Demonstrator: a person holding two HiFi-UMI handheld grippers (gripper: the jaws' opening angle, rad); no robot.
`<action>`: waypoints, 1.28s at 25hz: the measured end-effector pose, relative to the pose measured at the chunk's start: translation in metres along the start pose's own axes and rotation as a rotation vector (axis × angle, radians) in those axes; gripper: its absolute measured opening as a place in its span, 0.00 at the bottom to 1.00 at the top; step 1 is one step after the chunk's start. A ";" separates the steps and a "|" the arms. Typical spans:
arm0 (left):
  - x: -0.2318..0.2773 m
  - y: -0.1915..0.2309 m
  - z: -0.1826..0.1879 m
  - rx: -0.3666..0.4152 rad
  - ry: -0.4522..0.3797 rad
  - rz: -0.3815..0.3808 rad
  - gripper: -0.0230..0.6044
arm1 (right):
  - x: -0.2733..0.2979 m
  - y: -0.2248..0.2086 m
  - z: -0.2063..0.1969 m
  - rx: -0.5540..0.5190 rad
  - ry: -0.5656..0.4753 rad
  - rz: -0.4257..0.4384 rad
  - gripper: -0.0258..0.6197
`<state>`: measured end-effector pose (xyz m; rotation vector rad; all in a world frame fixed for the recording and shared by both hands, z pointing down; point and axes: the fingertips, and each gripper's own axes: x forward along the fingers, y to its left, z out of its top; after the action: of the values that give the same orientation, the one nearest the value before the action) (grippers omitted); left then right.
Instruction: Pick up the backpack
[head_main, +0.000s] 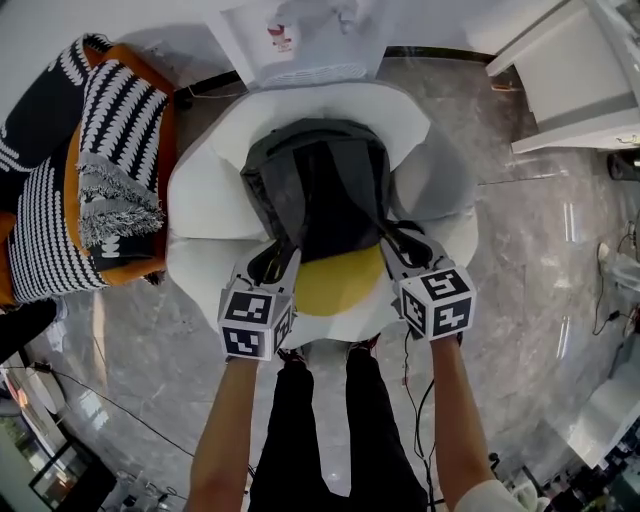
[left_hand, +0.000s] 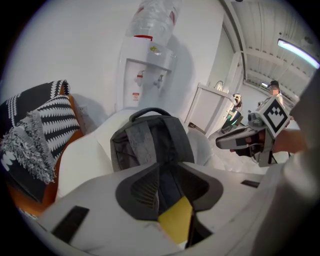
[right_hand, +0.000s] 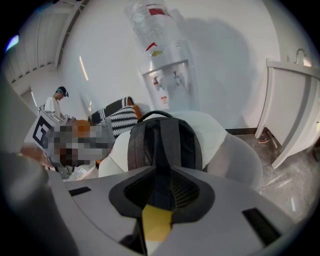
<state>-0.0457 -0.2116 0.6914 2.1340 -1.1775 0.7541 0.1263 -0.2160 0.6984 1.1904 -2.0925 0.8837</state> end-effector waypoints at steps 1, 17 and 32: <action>0.003 0.002 -0.003 -0.004 0.005 0.007 0.25 | 0.003 -0.001 -0.002 -0.005 0.004 0.002 0.14; 0.043 0.027 -0.042 -0.066 0.053 0.056 0.31 | 0.049 -0.016 -0.020 -0.043 0.048 0.024 0.21; 0.086 0.034 -0.065 -0.083 0.044 0.069 0.35 | 0.089 -0.040 -0.036 -0.063 0.047 0.022 0.32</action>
<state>-0.0495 -0.2266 0.8032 2.0085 -1.2429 0.7645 0.1278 -0.2490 0.7964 1.1064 -2.0840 0.8413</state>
